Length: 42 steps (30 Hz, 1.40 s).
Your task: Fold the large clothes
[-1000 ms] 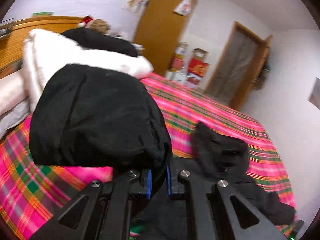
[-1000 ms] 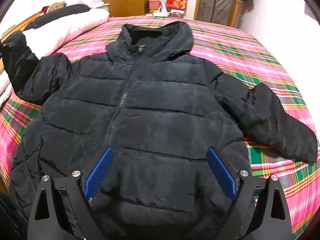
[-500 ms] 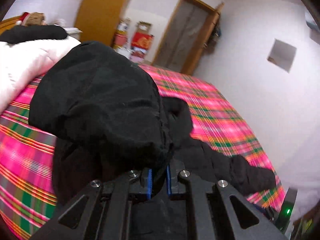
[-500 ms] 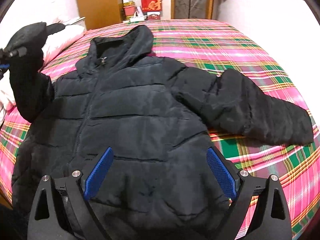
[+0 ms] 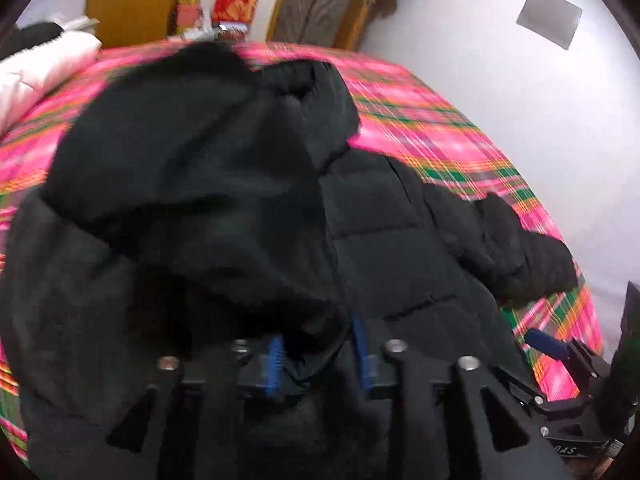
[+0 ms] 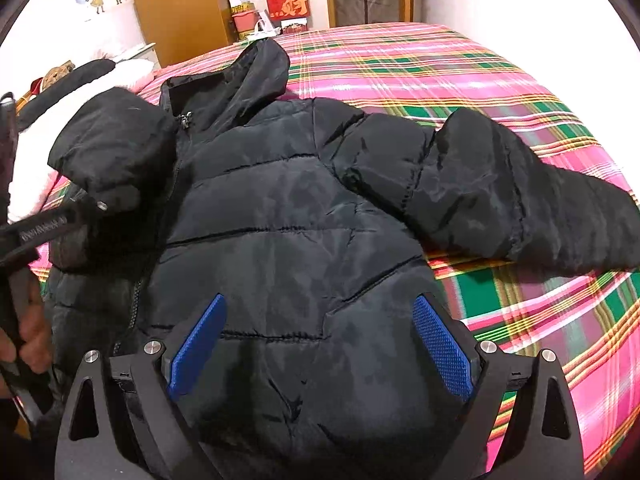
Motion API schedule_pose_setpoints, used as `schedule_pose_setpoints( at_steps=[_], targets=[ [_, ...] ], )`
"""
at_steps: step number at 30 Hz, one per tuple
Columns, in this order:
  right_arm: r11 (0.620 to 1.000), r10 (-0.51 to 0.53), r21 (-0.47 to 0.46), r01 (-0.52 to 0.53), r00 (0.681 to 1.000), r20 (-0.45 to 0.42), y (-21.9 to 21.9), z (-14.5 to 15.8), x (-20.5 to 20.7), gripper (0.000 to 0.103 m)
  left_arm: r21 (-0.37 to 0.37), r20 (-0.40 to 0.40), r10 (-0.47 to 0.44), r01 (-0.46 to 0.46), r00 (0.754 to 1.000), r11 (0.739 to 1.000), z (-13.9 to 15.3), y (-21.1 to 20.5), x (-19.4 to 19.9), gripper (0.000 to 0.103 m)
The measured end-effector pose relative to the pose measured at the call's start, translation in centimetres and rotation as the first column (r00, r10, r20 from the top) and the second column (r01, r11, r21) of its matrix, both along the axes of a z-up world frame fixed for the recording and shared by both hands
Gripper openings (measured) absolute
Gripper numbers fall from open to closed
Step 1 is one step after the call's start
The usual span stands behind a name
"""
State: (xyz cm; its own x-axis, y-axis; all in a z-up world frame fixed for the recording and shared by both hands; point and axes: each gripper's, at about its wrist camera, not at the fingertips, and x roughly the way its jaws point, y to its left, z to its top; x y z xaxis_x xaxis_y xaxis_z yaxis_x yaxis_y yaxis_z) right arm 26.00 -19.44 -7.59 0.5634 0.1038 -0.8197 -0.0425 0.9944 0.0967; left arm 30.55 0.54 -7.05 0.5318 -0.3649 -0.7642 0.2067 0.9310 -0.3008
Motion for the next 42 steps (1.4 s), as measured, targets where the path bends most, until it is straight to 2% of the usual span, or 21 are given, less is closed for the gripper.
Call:
schedule_pose_setpoints(
  at_steps=[3,4,10,16,19,20,22,24,25,26,27,28,30,33,36,39,41,42],
  targets=[
    [1.0,-0.012,0.013,0.012,1.0,-0.002,-0.4,-0.1,0.0,0.094,-0.035,-0.035,-0.034,0.033,0.999,0.999,-0.5,-0.2,-0.3,0.064],
    [1.0,-0.017,0.015,0.017,1.0,0.001,-0.5,0.0,0.0,0.094,-0.051,-0.039,-0.049,0.047,0.998,0.998,-0.3,-0.5,-0.6,0.068],
    [0.998,-0.032,0.049,0.03,0.999,0.033,-1.3,1.4,0.3,0.094,-0.118,-0.014,-0.062,0.06,0.998,0.991,1.8,-0.4,-1.6,0.071],
    [0.979,-0.032,0.203,0.028,0.999,0.018,-0.9,1.7,2.7,0.094,-0.204,0.019,-0.011,0.015,1.0,0.979,4.3,3.2,-2.1,0.071],
    [0.97,-0.028,0.243,0.025,1.0,0.007,-0.1,0.8,4.4,0.094,-0.12,0.076,0.084,-0.074,0.994,0.99,5.0,5.5,-1.8,0.071],
    [0.968,-0.032,0.25,0.033,0.999,-0.011,0.1,0.2,5.3,0.094,-0.094,0.084,0.136,-0.129,0.987,0.987,5.0,6.7,-1.5,0.071],
    [0.959,-0.032,0.278,0.047,0.998,-0.059,0.3,-1.2,7.2,0.094,-0.067,0.067,0.259,-0.255,0.964,0.965,4.5,9.8,-0.9,0.071],
    [0.961,-0.005,0.273,0.036,0.994,-0.113,1.0,-2.5,8.8,0.072,-0.028,0.027,0.374,-0.373,0.927,0.927,3.3,13.0,-0.1,0.071],
    [0.967,0.007,0.253,0.025,0.992,-0.126,1.5,-2.9,9.3,0.039,-0.011,0.004,0.415,-0.415,0.91,0.91,2.6,14.2,0.1,0.071],
    [0.974,0.011,0.228,0.016,0.994,-0.113,1.9,-2.8,9.6,0.021,-0.008,-0.024,0.442,-0.442,0.897,0.897,1.8,15.2,0.2,0.071],
    [0.977,0.018,0.214,0.004,0.995,-0.1,2.0,-2.5,9.7,0.012,-0.021,-0.053,0.453,-0.454,0.89,0.891,1.1,15.8,0.4,0.071],
    [0.982,0.022,0.189,-0.006,0.996,-0.084,2.2,-2.1,9.9,0.007,-0.037,-0.079,0.452,-0.456,0.888,0.889,0.4,16.0,0.6,0.071],
    [0.987,0.006,0.158,0.005,0.998,-0.065,1.7,-1.6,10.5,0.006,-0.053,-0.096,0.446,-0.452,0.89,0.891,-0.2,15.8,0.8,0.071],
    [0.992,-0.014,0.121,0.025,0.996,-0.087,0.7,-2.5,11.4,0.006,-0.037,-0.105,0.403,-0.409,0.909,0.912,-1.2,14.5,1.5,0.072],
    [0.994,0.006,0.107,0.008,0.991,-0.131,0.6,-4.2,12.2,0.007,-0.015,-0.109,0.381,-0.385,0.918,0.923,-2.6,13.7,2.5,0.079],
    [0.995,0.008,0.105,0.006,0.991,-0.133,0.4,-3.7,12.0,0.008,0.022,-0.093,0.37,-0.37,0.924,0.929,-3.1,12.8,2.5,0.085],
    [0.992,-0.007,0.126,0.026,0.989,-0.145,-0.3,-3.1,11.5,0.018,0.072,-0.085,0.343,-0.337,0.936,0.939,-2.9,12.1,2.4,0.086],
    [0.989,-0.013,0.141,0.033,0.989,-0.144,-0.8,-2.6,11.1,0.019,0.086,-0.082,0.346,-0.34,0.934,0.937,-2.7,12.0,2.3,0.086]
  ],
)
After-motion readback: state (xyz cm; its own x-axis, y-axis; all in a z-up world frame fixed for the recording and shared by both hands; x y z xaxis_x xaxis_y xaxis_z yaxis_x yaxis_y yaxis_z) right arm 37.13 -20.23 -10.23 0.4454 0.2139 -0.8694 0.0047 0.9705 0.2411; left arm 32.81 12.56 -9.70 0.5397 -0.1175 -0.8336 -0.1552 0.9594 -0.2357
